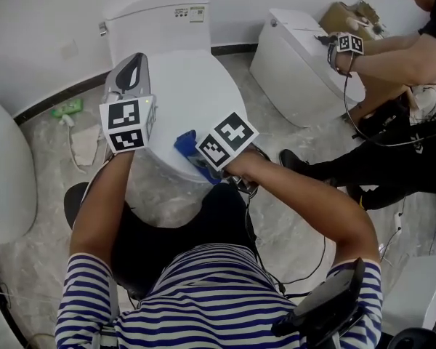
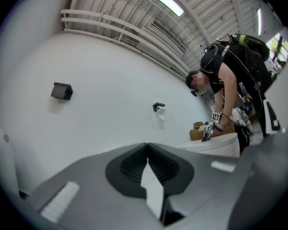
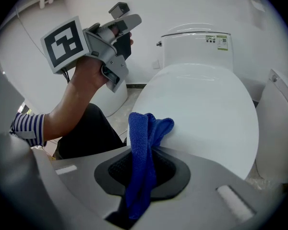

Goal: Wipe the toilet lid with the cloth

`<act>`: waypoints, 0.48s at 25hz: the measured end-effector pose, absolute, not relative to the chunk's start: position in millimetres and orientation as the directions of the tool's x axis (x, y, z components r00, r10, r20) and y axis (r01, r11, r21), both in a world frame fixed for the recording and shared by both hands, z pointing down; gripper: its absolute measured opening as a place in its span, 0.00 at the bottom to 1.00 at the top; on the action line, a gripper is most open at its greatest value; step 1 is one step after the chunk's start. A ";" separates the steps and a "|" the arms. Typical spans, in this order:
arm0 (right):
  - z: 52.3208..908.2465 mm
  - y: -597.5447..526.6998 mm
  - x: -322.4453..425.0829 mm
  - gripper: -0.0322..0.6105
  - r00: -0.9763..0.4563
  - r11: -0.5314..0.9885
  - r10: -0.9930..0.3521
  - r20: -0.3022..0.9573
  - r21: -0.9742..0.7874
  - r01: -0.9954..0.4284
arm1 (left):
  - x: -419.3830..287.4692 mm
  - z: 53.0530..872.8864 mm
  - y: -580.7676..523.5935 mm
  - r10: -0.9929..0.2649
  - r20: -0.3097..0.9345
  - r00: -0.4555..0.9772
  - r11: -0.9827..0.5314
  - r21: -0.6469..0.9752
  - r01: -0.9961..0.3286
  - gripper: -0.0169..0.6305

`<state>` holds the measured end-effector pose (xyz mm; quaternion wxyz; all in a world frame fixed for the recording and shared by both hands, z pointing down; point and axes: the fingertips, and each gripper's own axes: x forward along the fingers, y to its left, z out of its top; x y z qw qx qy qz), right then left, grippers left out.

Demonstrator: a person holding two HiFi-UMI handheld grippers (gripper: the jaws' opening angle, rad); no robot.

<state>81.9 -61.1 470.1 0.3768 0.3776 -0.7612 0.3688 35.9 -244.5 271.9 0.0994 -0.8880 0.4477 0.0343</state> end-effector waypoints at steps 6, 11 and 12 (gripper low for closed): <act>472.0 -62.7 51.2 0.15 -0.468 0.491 -0.266 0.843 -0.299 -0.818 | 15.5 271.1 -241.7 -0.806 -0.150 0.573 -0.552 -0.158 -0.819 0.03; 473.9 -61.8 29.2 0.15 -0.493 0.533 -0.235 0.838 -0.313 -0.786 | 4.8 267.7 -235.4 -0.816 -0.161 0.555 -0.531 -0.166 -0.831 0.03; 474.5 -61.1 25.6 0.15 -0.498 0.539 -0.231 0.836 -0.316 -0.781 | 4.0 267.4 -233.5 -0.817 -0.163 0.553 -0.529 -0.168 -0.832 0.03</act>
